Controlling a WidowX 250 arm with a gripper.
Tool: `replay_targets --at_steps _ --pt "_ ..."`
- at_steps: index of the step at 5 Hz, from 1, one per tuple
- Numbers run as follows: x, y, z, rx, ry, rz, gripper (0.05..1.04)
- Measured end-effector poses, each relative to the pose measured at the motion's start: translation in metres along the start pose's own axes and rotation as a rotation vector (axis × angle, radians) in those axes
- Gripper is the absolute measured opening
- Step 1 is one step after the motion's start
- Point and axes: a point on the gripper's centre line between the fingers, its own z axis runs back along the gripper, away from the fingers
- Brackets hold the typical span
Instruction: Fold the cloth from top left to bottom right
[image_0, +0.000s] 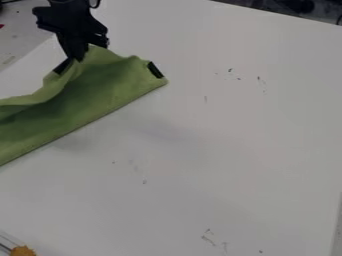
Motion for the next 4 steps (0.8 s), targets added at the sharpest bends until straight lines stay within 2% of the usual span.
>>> replay_targets --at_steps 1,2,3,4 --pt "-0.031 -0.029 -0.018 -0.073 0.048 0.043 0.085" --pt "-0.046 -0.051 -0.021 -0.114 0.058 0.083 0.223" --pt "-0.052 -0.067 -0.005 -0.115 0.041 0.112 0.507" --pt "-0.059 -0.077 0.009 -0.097 0.041 0.130 0.791"
